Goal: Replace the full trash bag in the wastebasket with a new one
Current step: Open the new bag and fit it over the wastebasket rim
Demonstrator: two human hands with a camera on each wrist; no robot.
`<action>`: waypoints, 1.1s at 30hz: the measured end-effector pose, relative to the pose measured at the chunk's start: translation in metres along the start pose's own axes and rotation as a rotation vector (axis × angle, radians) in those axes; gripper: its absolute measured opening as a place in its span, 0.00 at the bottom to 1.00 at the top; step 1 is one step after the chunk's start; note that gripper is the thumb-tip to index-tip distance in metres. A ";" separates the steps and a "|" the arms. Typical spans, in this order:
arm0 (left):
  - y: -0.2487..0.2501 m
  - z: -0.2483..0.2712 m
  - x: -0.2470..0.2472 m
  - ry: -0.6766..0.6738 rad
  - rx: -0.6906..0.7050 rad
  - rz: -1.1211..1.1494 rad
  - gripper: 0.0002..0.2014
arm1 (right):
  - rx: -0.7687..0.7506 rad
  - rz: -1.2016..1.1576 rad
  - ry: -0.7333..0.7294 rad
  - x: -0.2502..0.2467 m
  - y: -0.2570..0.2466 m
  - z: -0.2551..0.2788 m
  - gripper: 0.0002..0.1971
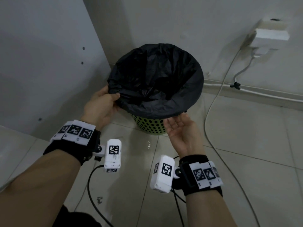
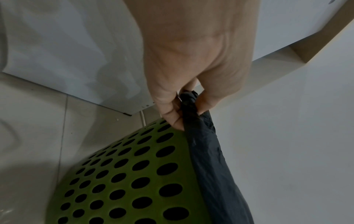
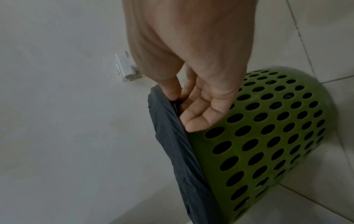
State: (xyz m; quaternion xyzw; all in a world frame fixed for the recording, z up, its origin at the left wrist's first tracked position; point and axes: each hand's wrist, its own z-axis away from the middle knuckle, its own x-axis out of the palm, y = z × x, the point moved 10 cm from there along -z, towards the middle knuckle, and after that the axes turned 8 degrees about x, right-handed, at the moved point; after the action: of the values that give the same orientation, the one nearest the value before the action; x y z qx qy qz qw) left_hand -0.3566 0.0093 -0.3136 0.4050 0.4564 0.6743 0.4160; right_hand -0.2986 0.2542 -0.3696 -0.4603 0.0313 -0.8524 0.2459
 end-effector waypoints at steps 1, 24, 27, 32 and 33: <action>-0.001 0.002 -0.001 0.003 -0.011 0.010 0.20 | 0.001 0.002 0.004 -0.001 0.001 -0.001 0.07; -0.010 0.001 0.005 -0.096 -0.079 -0.063 0.19 | -0.122 0.241 0.000 -0.008 -0.026 -0.006 0.07; -0.009 0.002 0.005 -0.058 -0.071 -0.073 0.18 | -0.131 0.259 0.025 -0.008 -0.033 -0.005 0.09; -0.012 0.004 0.008 -0.035 -0.062 -0.096 0.19 | -0.038 0.223 0.055 -0.020 -0.024 0.000 0.11; -0.013 0.005 0.010 -0.037 -0.063 -0.103 0.19 | -0.040 0.224 0.068 -0.021 -0.025 0.001 0.10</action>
State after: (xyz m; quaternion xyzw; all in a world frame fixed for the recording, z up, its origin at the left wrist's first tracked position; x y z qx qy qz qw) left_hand -0.3533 0.0231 -0.3230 0.3800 0.4477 0.6583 0.4710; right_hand -0.2981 0.2862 -0.3779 -0.4297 0.1078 -0.8338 0.3294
